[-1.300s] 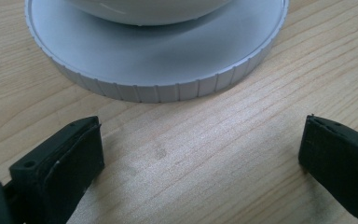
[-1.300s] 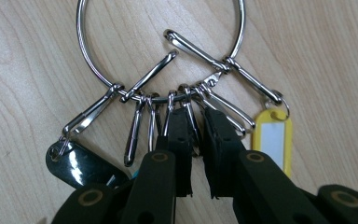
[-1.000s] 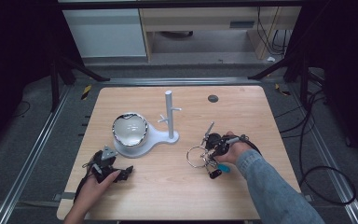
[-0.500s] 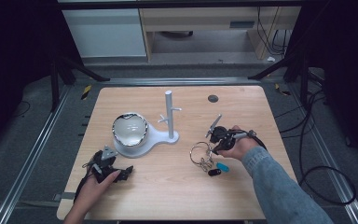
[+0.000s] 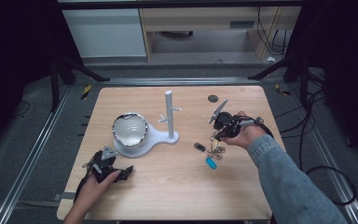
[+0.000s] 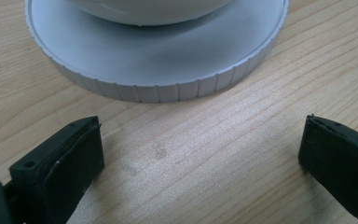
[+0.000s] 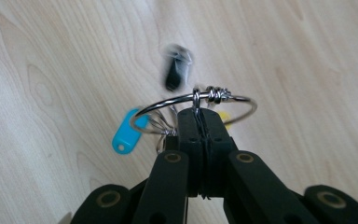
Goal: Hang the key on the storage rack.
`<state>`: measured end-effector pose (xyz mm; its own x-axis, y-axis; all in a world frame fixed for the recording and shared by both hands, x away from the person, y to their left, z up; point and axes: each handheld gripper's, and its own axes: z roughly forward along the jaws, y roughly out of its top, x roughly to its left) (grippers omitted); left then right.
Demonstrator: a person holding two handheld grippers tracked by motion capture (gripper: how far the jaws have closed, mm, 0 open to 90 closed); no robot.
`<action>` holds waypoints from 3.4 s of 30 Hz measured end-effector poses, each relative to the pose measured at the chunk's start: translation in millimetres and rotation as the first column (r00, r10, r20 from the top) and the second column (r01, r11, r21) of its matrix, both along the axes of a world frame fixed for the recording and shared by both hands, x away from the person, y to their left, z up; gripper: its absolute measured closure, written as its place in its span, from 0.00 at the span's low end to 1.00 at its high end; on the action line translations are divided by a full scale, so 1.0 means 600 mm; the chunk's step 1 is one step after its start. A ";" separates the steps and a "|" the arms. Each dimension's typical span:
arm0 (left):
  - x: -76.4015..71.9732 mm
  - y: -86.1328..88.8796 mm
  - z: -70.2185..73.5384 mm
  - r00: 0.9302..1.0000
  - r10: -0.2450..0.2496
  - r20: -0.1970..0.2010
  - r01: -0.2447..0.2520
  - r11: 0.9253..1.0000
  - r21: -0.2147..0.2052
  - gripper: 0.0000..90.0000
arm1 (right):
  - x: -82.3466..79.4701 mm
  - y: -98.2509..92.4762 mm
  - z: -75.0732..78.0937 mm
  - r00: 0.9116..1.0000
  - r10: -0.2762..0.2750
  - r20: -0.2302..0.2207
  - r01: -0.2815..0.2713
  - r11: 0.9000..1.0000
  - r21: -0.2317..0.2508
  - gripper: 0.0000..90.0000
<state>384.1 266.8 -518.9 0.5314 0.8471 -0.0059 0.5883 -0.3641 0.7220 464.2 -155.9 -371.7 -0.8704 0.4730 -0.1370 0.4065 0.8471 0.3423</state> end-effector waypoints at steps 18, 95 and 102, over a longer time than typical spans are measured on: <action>0.000 0.000 0.000 1.000 -0.001 0.000 0.001 1.000 0.001 0.00 | 0.005 0.000 0.062 0.997 -0.006 0.077 0.005 1.000 0.018 0.99; -0.003 0.000 0.000 1.000 -0.003 -0.002 0.003 1.000 0.003 0.00 | 0.021 0.163 0.257 0.968 0.129 0.215 -0.115 0.990 -0.077 0.99; -0.003 0.000 0.000 1.000 -0.003 -0.003 0.003 1.000 0.003 0.00 | 0.020 0.178 0.263 0.964 0.151 0.217 -0.136 0.987 -0.083 0.99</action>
